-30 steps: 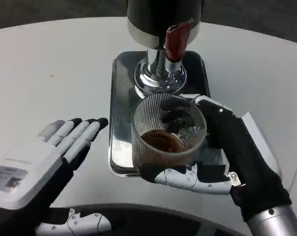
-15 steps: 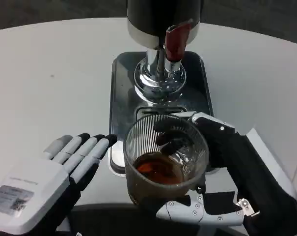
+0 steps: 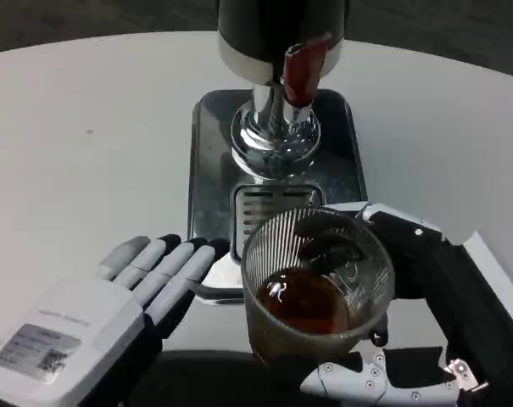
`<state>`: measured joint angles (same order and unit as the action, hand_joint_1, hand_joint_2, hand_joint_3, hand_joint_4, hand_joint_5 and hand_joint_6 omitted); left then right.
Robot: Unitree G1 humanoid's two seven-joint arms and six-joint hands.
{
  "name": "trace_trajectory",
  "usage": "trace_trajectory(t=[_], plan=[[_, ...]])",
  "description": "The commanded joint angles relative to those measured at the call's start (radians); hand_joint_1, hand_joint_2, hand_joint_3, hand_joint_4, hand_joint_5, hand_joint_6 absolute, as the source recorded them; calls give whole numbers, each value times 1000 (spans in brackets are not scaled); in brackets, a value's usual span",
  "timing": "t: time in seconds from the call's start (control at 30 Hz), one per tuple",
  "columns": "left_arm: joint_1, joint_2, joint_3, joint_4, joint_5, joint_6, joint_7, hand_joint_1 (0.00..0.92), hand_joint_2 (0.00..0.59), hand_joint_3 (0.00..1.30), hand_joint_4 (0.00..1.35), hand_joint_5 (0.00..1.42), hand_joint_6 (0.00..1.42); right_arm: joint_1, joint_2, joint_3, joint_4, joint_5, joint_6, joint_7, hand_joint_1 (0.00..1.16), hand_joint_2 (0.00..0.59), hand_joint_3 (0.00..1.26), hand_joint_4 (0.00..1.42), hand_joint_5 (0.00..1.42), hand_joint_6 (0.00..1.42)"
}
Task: Grasp the cup under the faucet to collect the drink, then remove the cup.
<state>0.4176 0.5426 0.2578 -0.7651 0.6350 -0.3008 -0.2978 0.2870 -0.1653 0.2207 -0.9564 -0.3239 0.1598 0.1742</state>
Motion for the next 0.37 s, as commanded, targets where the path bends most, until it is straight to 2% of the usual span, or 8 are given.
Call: trace_trajectory(t=[0.03,0.17,0.37], plan=[[-10,-11,3,-15,9,13,-14,0,45,0,0,0,0,-8,0,-15,-49,31,-32,6,1152,168,689,795,894,1225],[-23,-14,0,-12,12,21,-18,0,45,0,0,0,0,-11,2,-8,-57,27,-25,6,1149,168,689,795,894,1225],[-52,6,3,22,8,13,-18,0,48,0,0,0,0,-16,6,-1,-56,21,-17,3,1147,168,689,795,894,1225]])
